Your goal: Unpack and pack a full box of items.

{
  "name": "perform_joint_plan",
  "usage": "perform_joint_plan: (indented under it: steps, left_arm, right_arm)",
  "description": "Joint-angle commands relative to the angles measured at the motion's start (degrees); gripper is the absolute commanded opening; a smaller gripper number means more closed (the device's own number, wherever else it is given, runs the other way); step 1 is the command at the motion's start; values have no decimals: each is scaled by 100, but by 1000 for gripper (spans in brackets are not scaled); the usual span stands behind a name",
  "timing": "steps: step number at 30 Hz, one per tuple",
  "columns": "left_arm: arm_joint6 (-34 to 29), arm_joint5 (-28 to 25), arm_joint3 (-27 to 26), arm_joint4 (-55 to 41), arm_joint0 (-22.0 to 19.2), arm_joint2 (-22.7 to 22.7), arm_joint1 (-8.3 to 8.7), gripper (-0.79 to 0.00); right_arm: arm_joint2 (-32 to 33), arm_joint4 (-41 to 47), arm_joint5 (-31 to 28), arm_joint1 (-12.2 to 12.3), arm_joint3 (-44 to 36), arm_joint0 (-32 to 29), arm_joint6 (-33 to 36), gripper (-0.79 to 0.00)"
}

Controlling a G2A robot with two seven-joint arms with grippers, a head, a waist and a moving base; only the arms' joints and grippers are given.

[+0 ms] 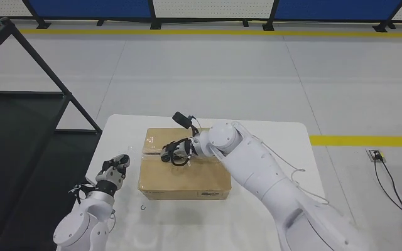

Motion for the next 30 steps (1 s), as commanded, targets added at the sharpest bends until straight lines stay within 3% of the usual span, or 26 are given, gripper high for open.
perform_joint_plan:
  steps: [1, 11, 21, 30]
  left_arm:
    - [41, -28, 2, -80, 30, -71, 1, -785]
    - [123, -181, -24, -443, 255, -473, 19, -785]
    - [141, -349, -7, -680, 320, -601, 28, -785]
    - [-14, -240, 44, -607, 201, -615, 70, -785]
  right_arm:
    - [-3, -5, -9, -62, 66, 15, -53, -785]
    - [-28, -84, -18, -417, 394, 125, -238, -785]
    - [18, -115, -31, -705, 719, 251, -220, -785]
    - [154, -156, -47, -694, 1106, 497, 696, -785]
